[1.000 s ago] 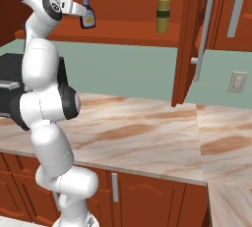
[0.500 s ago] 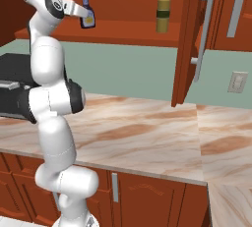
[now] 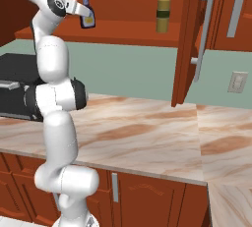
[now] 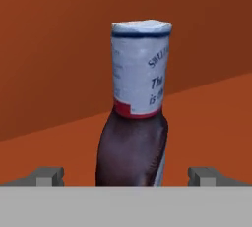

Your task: Move the condiment bottle and oil and vinegar bottle from the cabinet to the dining counter.

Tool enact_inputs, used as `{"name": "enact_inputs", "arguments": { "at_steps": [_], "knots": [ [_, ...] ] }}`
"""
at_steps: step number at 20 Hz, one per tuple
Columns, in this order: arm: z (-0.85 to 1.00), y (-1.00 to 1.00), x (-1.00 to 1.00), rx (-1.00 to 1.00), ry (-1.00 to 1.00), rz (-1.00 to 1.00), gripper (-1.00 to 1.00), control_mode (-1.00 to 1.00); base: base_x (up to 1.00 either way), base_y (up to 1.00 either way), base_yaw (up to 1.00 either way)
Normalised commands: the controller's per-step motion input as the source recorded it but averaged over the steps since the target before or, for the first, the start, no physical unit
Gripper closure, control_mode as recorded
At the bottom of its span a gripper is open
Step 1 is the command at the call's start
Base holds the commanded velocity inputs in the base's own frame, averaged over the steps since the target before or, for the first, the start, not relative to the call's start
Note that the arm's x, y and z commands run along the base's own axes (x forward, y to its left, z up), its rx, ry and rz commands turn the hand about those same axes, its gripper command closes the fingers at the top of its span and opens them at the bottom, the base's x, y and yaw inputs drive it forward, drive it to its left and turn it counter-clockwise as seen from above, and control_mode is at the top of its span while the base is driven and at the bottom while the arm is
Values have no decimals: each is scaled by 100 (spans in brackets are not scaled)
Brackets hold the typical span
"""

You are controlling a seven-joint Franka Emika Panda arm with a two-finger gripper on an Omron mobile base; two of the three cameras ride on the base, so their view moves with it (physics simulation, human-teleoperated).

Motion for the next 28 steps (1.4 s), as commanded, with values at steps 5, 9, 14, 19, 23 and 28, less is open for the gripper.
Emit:
{"name": "enact_inputs", "arguments": {
  "at_steps": [5, 9, 14, 19, 23, 28],
  "knots": [
    [-7, -17, 18, 0, 0, -2, -100, -100, 0, 0, 0],
    [-7, -13, 22, 0, 0, 0, -100, -100, 0, 0, 0],
    [-7, -7, 21, 0, 0, 0, 100, -100, 0, 0, 0],
    [-14, -11, 11, 3, 0, 0, 100, -100, 0, 0, 0],
    [-24, -3, -8, 11, 0, 0, 100, -100, 0, 0, 0],
    [-32, 0, -42, 15, 0, 0, 100, -100, 0, 0, 0]
  ]
}}
